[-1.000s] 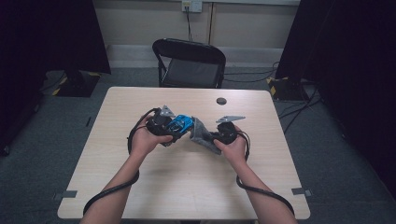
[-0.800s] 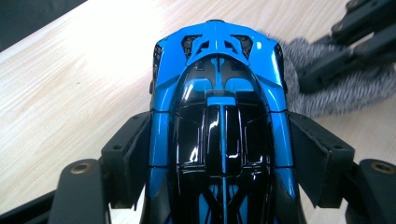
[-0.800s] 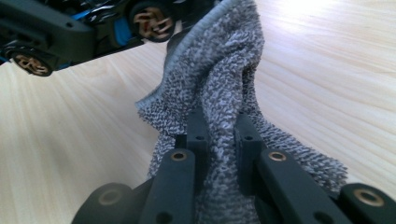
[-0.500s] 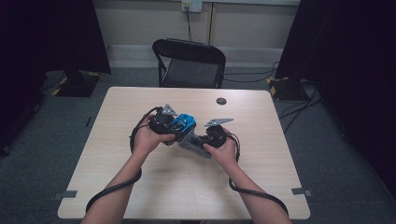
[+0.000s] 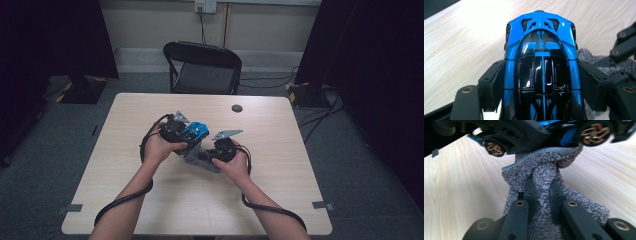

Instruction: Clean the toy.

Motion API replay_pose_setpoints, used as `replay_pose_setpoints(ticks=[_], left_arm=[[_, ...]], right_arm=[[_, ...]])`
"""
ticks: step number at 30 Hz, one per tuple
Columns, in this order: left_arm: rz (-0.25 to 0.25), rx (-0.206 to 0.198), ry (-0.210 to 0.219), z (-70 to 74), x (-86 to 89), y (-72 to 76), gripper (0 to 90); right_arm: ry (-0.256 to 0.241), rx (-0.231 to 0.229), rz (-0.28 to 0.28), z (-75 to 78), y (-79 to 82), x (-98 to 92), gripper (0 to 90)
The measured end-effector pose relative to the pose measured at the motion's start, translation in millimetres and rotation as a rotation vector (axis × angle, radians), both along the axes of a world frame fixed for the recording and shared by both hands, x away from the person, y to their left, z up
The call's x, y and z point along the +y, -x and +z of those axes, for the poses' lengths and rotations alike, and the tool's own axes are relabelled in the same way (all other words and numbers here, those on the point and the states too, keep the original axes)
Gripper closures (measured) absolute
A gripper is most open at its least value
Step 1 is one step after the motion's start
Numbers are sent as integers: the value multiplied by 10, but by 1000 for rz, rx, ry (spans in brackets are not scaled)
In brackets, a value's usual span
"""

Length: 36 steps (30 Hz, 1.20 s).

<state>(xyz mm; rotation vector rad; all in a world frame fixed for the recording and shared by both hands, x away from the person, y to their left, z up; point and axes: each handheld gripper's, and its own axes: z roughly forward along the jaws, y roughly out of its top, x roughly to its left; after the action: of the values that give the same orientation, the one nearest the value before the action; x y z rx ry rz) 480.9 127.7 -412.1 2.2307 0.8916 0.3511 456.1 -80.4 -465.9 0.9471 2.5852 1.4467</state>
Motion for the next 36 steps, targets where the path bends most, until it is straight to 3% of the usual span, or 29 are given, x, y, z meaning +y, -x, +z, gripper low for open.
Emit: replay_pose_setpoints(ticks=[10, 18, 25, 28, 36], left_arm=[[10, -9, -3, 34, -71, -106, 283], [19, 8, 12, 5, -154, -160, 283], [20, -4, 12, 23, -209, -191, 283], [28, -9, 21, 51, -198, -198, 283], [20, -12, 13, 130, -122, -144, 283]], right_arm=[[0, -7, 48, -8, 52, 75, 811], [-9, -9, 80, -13, 81, 73, 811], [-7, 5, 112, -28, 109, 41, 811], [24, 10, 120, -29, 111, 13, 811], [61, 4, 15, 12, -50, -303, 811]])
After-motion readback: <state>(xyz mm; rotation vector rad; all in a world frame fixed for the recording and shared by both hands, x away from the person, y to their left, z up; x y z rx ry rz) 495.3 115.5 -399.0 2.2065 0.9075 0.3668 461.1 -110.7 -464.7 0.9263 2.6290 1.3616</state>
